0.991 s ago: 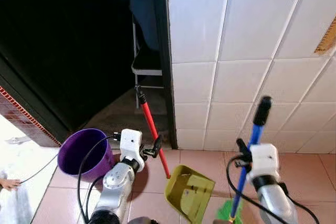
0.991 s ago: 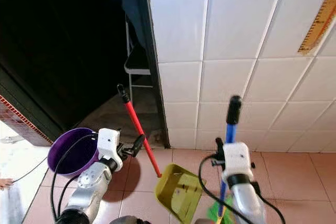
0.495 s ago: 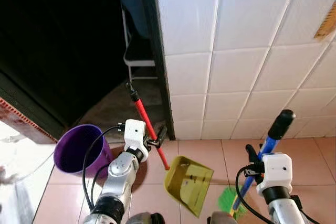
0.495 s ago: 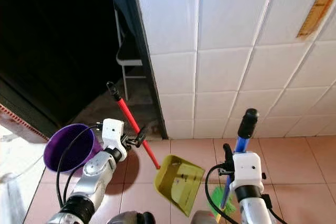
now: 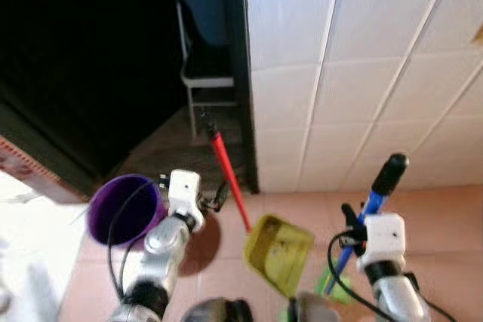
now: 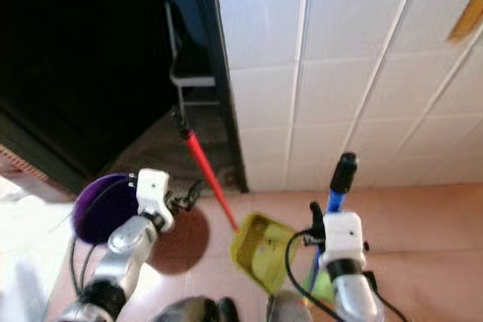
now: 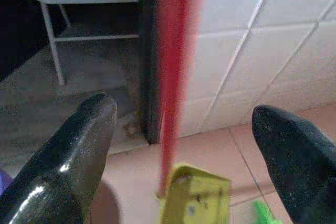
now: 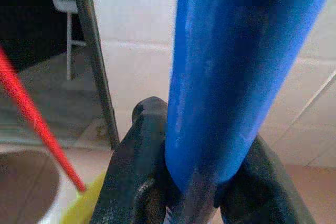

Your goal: Sweep floor

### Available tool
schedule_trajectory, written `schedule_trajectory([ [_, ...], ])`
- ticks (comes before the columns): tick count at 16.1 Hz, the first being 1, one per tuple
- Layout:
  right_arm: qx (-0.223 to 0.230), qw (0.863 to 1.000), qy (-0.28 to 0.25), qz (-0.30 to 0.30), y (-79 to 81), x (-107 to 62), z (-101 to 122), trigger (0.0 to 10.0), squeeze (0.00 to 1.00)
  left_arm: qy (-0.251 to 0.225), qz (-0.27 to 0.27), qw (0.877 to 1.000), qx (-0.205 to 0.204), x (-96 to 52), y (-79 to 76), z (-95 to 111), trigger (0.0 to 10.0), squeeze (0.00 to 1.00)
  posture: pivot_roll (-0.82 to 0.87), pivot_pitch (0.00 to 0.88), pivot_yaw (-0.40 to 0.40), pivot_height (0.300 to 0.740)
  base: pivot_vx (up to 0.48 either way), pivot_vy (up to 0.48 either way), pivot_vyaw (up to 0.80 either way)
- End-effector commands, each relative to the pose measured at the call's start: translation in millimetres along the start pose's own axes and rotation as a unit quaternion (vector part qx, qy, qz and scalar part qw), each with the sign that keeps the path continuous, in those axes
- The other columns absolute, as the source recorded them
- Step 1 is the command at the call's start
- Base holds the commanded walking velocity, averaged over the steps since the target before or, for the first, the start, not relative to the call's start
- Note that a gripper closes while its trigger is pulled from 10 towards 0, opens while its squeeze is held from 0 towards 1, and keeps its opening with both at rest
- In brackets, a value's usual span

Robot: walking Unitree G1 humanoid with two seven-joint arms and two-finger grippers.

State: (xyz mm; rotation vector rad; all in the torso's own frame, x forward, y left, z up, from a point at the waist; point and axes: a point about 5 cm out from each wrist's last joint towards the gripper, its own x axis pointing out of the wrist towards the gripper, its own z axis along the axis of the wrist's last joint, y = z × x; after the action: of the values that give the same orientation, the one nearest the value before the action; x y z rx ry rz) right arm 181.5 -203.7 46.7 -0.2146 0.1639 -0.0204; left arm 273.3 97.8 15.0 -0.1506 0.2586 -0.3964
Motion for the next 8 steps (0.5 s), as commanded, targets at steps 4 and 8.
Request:
schedule_trajectory([
  [4, -0.018, 0.999, 0.029, -0.006, -3.7, -2.7, -10, 10.0, 0.0, 0.007, -0.02, 1.0, 0.006, -6.1, -5.3, -7, 10.0, 0.0, -0.16, 0.111, 0.142, 0.74, 0.0, 0.0, 0.0],
  [8, -0.019, 0.999, 0.028, -0.006, -3.6, -0.3, -11, 10.0, 0.0, 0.007, -0.029, 1.0, 0.009, -5.5, -8.3, -7, 10.0, 0.0, -0.16, 0.106, 0.141, 0.74, 0.0, 0.0, 0.0],
])
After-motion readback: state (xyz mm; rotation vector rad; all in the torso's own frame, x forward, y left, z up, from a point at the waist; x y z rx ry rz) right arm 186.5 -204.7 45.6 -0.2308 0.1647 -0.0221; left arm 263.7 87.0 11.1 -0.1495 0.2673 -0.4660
